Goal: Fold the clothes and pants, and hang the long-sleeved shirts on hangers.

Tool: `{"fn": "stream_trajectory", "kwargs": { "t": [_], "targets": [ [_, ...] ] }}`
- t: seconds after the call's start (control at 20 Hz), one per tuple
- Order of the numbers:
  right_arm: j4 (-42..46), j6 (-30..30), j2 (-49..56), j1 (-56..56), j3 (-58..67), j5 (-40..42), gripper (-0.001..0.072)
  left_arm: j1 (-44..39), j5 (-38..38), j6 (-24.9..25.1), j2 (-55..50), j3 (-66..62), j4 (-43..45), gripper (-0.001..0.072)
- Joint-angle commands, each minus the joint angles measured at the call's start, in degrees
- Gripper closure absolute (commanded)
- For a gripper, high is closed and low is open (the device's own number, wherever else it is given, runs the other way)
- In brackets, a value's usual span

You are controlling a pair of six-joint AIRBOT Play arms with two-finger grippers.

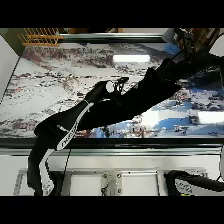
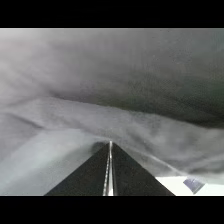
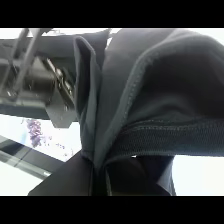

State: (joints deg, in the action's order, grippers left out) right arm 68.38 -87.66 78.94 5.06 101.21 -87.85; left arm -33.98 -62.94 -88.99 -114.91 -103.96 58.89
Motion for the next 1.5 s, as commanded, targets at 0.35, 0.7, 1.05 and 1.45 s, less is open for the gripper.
{"fn": "stream_trajectory", "kwargs": {
  "t": [0.35,0.7,1.05,1.45],
  "targets": [
    [-6.9,-4.2,1.8,9.3,0.3,5.8,0.0699,17.9,-9.6,-0.3,13.4,-8.3,6.1,0.0701],
    [-10.7,-5.4,10.3,23.1,0.3,14.1,0.0699,31.8,-13.0,-0.3,25.0,-8.3,6.1,0.0701],
    [-13.9,-2.1,24.2,36.5,0.3,28.4,0.0686,39.5,-16.5,-0.3,31.6,-8.3,6.1,0.0700],
    [-29.9,13.2,26.8,39.5,0.1,37.8,0.0156,39.9,-16.5,-0.3,33.1,-8.3,6.1,0.0700]
  ]
}}
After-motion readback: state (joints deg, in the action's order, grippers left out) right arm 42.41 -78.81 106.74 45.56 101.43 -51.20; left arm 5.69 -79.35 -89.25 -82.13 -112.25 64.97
